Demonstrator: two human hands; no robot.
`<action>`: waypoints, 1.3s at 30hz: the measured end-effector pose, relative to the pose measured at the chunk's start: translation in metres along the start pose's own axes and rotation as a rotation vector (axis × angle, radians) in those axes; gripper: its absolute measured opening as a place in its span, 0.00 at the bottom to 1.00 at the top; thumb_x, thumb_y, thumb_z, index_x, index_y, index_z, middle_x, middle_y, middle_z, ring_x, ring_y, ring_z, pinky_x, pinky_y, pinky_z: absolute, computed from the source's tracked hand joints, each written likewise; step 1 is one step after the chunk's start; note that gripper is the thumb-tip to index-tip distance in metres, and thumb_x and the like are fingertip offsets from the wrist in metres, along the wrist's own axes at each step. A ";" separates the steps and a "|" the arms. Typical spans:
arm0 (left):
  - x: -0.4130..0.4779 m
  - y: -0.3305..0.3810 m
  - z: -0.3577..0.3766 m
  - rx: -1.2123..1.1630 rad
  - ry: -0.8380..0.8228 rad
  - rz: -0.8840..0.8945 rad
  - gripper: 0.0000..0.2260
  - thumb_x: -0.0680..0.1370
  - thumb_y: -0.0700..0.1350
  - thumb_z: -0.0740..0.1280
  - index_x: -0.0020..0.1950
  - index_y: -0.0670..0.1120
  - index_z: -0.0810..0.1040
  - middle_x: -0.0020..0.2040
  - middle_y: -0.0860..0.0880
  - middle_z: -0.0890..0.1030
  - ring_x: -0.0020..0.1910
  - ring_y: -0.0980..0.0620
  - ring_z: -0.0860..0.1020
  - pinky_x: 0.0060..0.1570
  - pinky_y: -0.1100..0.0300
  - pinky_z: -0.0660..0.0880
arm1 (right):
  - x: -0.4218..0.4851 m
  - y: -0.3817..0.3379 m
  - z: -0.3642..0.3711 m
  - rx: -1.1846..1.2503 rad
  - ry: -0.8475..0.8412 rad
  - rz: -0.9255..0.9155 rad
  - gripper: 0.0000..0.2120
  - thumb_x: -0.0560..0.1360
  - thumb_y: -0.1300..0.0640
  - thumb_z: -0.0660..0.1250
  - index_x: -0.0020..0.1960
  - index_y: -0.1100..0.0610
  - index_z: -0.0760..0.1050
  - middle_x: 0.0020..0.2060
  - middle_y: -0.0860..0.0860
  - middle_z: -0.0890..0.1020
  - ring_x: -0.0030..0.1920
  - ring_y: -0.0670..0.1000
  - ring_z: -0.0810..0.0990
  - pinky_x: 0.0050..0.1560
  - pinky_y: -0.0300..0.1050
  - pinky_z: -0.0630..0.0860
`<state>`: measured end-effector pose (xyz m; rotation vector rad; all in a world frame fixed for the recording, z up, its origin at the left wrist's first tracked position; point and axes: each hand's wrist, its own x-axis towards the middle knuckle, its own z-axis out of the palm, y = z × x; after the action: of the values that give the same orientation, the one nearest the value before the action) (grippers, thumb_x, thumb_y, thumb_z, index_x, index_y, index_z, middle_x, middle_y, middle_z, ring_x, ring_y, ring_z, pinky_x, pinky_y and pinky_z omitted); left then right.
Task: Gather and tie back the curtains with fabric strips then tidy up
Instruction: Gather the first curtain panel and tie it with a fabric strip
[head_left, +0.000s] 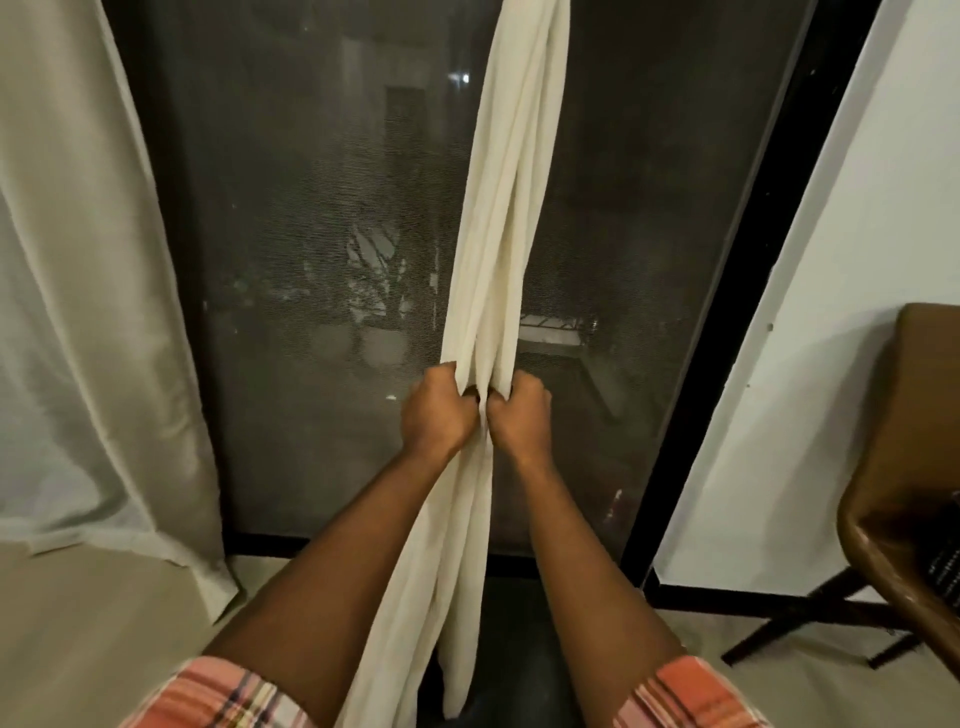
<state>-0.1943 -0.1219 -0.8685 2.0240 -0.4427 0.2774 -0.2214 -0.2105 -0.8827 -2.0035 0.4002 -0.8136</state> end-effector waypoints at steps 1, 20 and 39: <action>-0.003 -0.007 -0.003 0.021 0.037 0.000 0.10 0.71 0.40 0.66 0.51 0.42 0.80 0.46 0.39 0.82 0.48 0.37 0.80 0.48 0.46 0.78 | -0.002 0.004 0.001 -0.021 0.003 -0.005 0.10 0.74 0.63 0.65 0.54 0.61 0.81 0.47 0.56 0.84 0.50 0.56 0.82 0.45 0.43 0.76; -0.068 -0.073 -0.039 -0.156 -0.080 0.102 0.17 0.74 0.34 0.67 0.63 0.39 0.76 0.58 0.42 0.81 0.57 0.45 0.78 0.47 0.67 0.68 | -0.087 0.036 0.028 0.089 0.066 0.045 0.12 0.79 0.59 0.62 0.61 0.59 0.76 0.54 0.53 0.81 0.54 0.52 0.79 0.51 0.41 0.73; -0.075 -0.105 -0.026 -0.107 0.015 -0.010 0.09 0.74 0.43 0.71 0.51 0.39 0.83 0.48 0.41 0.84 0.47 0.42 0.82 0.46 0.55 0.78 | -0.102 0.046 0.038 0.056 -0.048 0.156 0.14 0.80 0.55 0.63 0.58 0.64 0.76 0.53 0.58 0.81 0.55 0.57 0.80 0.54 0.47 0.77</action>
<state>-0.2181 -0.0392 -0.9685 1.9182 -0.4298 0.2571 -0.2684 -0.1545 -0.9753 -1.9096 0.4944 -0.6711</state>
